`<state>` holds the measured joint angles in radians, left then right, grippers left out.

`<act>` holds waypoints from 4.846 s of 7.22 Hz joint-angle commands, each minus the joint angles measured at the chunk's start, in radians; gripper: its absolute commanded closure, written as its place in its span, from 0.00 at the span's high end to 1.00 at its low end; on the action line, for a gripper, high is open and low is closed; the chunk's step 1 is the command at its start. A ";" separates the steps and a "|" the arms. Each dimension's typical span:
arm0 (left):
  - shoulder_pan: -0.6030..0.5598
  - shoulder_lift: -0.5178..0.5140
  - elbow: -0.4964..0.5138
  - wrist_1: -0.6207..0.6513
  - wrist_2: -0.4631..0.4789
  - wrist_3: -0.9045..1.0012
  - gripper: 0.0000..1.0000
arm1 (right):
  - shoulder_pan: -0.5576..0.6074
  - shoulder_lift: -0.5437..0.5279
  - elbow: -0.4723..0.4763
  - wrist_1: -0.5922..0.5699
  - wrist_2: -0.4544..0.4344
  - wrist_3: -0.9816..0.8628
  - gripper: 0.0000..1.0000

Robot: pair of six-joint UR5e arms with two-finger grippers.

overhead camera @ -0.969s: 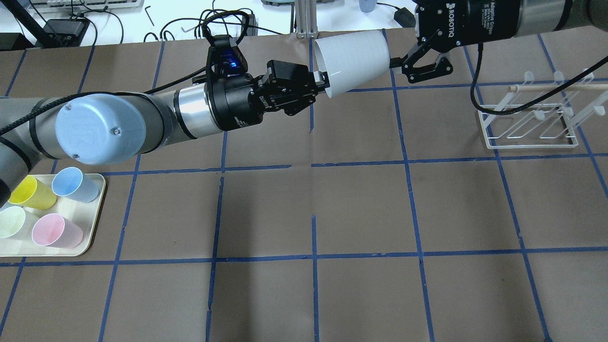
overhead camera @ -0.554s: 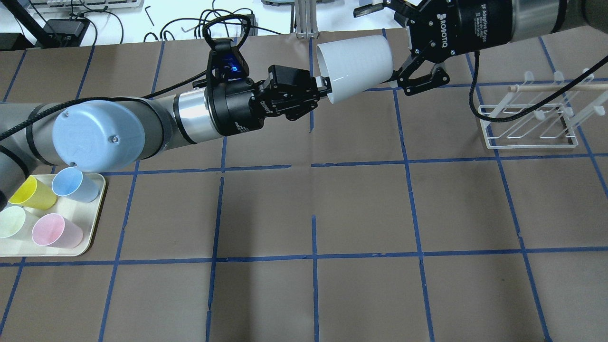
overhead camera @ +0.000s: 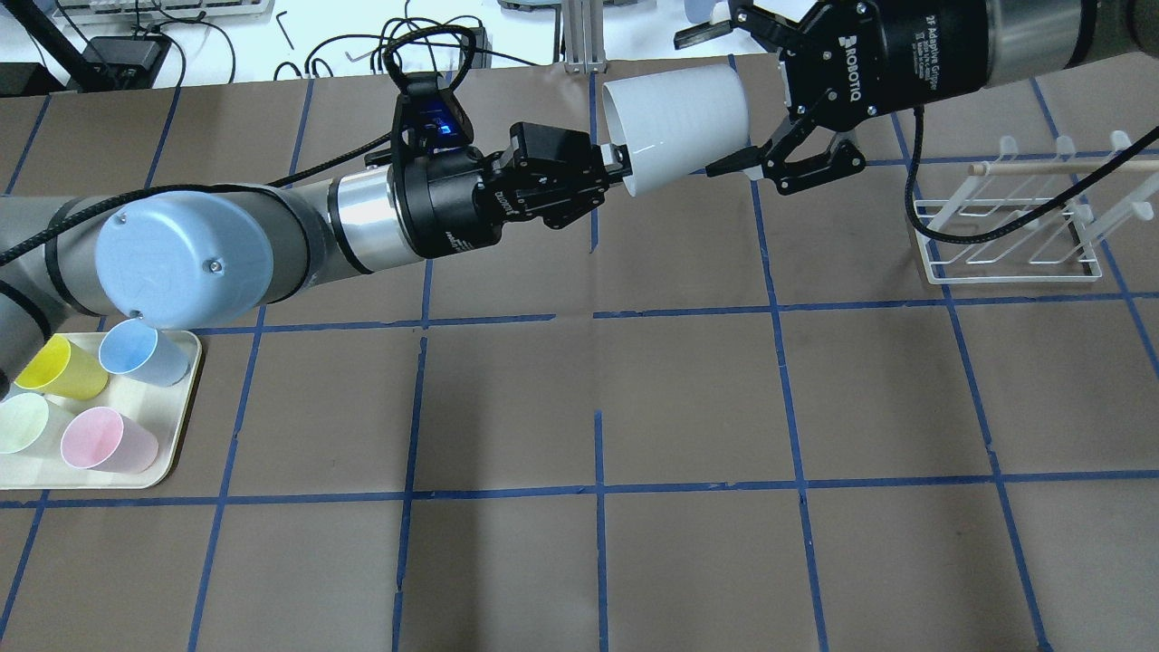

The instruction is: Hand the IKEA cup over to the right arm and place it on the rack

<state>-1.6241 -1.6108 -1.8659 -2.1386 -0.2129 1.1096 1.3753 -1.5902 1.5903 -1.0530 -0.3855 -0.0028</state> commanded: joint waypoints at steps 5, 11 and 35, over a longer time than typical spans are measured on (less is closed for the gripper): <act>0.010 0.012 0.010 0.000 0.003 -0.039 0.67 | -0.002 0.001 -0.013 0.004 0.011 0.000 0.50; 0.199 0.060 0.013 0.008 0.290 -0.202 0.81 | -0.067 0.027 -0.020 -0.098 -0.051 0.023 0.38; 0.050 0.060 0.306 0.605 1.796 -1.007 1.00 | -0.206 0.243 0.140 -1.134 -1.279 -0.235 0.18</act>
<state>-1.5834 -1.5489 -1.5744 -1.5315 1.5875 0.1054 1.1689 -1.3575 1.7262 -2.1759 -1.6672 -0.2378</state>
